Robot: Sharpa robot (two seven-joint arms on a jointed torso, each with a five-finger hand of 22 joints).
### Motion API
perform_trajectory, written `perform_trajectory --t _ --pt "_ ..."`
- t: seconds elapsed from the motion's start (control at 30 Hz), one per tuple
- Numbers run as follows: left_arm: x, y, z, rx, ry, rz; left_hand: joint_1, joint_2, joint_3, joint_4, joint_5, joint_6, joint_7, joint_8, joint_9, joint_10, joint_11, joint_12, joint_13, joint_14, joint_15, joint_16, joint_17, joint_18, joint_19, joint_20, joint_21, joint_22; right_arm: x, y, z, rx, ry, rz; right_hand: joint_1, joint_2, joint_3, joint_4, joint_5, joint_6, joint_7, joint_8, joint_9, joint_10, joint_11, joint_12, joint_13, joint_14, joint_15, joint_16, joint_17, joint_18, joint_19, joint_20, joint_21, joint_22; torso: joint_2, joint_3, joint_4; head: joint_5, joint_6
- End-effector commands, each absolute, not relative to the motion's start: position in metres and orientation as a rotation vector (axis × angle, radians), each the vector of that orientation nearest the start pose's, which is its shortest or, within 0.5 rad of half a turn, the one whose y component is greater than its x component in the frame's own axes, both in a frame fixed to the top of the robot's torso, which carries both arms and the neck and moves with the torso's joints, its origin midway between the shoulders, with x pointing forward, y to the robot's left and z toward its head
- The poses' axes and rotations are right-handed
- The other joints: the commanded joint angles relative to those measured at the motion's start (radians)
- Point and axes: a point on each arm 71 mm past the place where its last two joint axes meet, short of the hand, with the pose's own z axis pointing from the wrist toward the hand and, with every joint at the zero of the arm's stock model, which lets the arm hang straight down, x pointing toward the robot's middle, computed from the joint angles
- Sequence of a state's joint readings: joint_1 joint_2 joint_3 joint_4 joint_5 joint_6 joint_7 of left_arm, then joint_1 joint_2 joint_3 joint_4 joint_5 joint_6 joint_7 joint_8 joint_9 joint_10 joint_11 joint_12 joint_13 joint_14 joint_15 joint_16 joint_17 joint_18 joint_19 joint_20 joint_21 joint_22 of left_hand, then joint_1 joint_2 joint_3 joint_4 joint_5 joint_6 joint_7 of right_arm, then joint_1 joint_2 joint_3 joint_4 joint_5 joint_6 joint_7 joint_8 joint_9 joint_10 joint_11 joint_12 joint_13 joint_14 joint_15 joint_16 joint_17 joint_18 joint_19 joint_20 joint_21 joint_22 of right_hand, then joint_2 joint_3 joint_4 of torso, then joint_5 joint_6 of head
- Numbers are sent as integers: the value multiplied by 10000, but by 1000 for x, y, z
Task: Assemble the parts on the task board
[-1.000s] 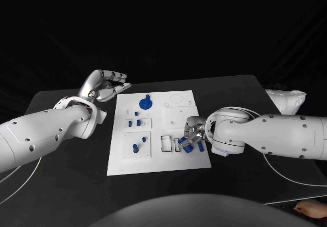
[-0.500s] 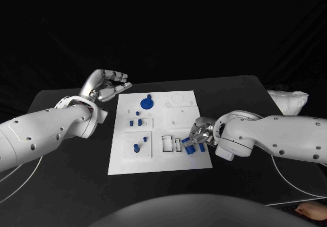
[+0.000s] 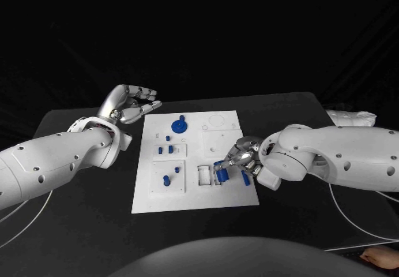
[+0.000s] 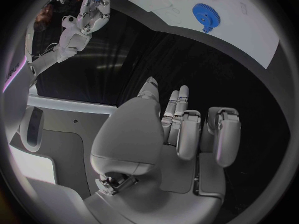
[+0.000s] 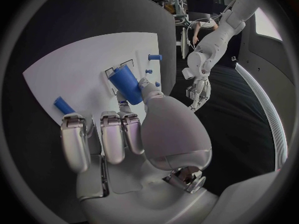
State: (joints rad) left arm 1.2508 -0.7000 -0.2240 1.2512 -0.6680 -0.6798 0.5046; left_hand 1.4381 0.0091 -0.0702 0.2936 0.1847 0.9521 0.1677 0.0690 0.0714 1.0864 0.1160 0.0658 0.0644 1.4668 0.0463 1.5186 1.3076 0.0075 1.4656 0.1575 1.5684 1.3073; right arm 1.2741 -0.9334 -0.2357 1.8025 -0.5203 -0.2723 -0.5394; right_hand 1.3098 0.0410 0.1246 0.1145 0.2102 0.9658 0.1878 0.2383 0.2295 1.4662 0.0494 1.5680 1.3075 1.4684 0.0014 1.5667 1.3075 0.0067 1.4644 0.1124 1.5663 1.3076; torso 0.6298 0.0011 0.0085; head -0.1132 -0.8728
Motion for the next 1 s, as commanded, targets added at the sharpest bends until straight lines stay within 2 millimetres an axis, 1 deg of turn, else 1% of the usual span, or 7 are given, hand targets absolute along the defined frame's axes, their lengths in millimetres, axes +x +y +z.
perform_trajectory --t 0.03,0.37,0.57,0.7,0.87,1.0 --pt "518 215 -202 -2772 13029 -10397 79 85 -70 -15 82 -18 12 -33 -10 -9 -25 6 -2 620 -25 -66 1432 -75 1052 -84 24 2635 399 -185 -243 9181 24197 7583 160 269 782 -738 3 995 -820 -35 10 1046 -49 28 2633 1024 -73 41 2633 -67 1064 -61 44 2632 4 -3 5 1 2" --pt "518 216 -202 -2761 13037 -10381 79 86 -71 -15 84 -17 12 -33 -10 -9 -26 7 -2 620 -25 -66 1432 -75 1052 -84 24 2635 405 -172 -253 9248 24599 7343 76 263 780 -680 -40 1049 -820 -122 -35 1046 -49 28 2633 1024 -75 41 2633 -67 1064 -69 44 2632 -7 12 -3 39 2" --pt "518 216 -202 -2739 13041 -10366 79 86 -71 -15 84 -17 12 -33 -10 -9 -26 7 -2 620 -25 -66 1432 -75 1052 -84 24 2635 405 -164 -260 9257 24817 7091 29 260 781 -645 -101 1071 -815 -185 -67 1046 -46 28 2633 1024 -79 41 2633 -67 1064 -74 44 2632 3 3 -2 20 2" --pt "518 217 -202 -2736 13040 -10355 79 86 -71 -15 84 -17 12 -33 -10 -9 -26 7 -2 620 -25 -66 1432 -75 1052 -84 24 2635 406 -162 -261 9168 24875 6920 10 255 779 -633 -130 1079 -813 -211 -79 1046 -45 28 2633 1024 -80 41 2633 -67 1064 -76 44 2632 -4 -4 -1 32 2" --pt "518 217 -202 -2734 13039 -10351 79 86 -71 -15 84 -17 12 -33 -10 -9 -26 7 -2 620 -25 -66 1432 -75 1052 -84 24 2635 406 -160 -262 9022 24823 6639 -40 239 773 -599 -222 1087 -800 -295 -119 1046 -36 28 2633 1024 -82 41 2633 -67 1064 -80 44 2632 3 1 7 47 2" --pt "518 217 -202 -2739 13037 -10340 79 86 -71 -15 84 -17 12 -33 -10 -9 -26 7 -2 620 -25 -66 1432 -75 1052 -84 24 2635 407 -159 -262 8947 24772 6547 -113 211 747 -548 -307 1101 -785 -374 -157 1046 -25 28 2633 1024 -79 41 2633 -67 1064 -80 44 2632 -7 1 0 57 2"
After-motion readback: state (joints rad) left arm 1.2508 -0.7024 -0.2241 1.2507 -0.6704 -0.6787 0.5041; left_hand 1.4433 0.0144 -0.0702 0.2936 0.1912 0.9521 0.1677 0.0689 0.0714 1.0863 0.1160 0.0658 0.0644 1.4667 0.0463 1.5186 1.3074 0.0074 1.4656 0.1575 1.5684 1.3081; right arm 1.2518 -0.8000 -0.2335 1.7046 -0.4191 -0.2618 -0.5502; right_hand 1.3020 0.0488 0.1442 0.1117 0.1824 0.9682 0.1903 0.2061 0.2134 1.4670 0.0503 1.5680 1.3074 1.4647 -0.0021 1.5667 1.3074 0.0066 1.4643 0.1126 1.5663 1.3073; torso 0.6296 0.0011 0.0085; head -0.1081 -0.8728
